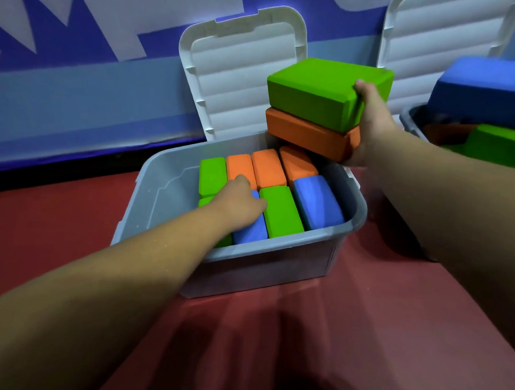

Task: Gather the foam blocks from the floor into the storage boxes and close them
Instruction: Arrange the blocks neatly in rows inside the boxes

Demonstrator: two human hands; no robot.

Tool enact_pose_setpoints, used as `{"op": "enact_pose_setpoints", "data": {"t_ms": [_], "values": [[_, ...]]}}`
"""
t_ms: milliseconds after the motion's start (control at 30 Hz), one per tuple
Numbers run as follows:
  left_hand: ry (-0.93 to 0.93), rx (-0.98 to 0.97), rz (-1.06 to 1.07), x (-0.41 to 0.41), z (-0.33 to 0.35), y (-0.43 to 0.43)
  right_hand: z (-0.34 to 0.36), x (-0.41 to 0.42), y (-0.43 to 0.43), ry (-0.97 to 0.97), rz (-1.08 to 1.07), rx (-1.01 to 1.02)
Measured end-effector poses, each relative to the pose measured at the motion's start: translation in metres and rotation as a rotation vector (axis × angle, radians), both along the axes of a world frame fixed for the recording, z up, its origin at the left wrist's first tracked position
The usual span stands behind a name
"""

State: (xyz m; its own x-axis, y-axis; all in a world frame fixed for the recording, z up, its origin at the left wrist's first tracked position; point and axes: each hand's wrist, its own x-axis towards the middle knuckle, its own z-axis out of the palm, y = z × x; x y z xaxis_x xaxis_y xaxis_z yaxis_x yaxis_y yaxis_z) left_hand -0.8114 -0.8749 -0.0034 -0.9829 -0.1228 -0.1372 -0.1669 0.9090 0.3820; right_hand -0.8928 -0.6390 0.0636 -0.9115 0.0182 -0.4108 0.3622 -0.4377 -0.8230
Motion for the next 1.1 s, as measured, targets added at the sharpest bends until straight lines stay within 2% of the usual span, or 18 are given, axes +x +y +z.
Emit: {"op": "enact_pose_setpoints", "data": {"t_ms": [233,300,533,633,800,967,1100], "values": [[-0.004,0.161,0.065,-0.017,0.011,0.001,0.010,0.009,0.004,-0.041,0.002,0.041],[-0.008,0.283,0.099,-0.023,0.014,0.005,0.014,0.014,0.009,-0.060,0.021,0.067],[-0.196,1.300,0.371,-0.041,0.028,0.033,0.022,0.032,0.019,-0.153,0.122,0.098],[-0.216,1.538,0.526,-0.047,0.023,0.033,0.031,0.039,0.006,-0.147,0.220,0.161],[-0.123,1.503,0.587,-0.038,0.022,0.016,0.033,0.049,-0.031,-0.099,0.361,0.294],[0.034,1.410,0.636,-0.026,0.040,-0.027,0.027,0.045,-0.051,-0.069,0.398,0.203],[0.140,1.351,0.666,-0.021,0.051,-0.068,0.024,0.040,-0.073,-0.117,0.388,0.161]]}}
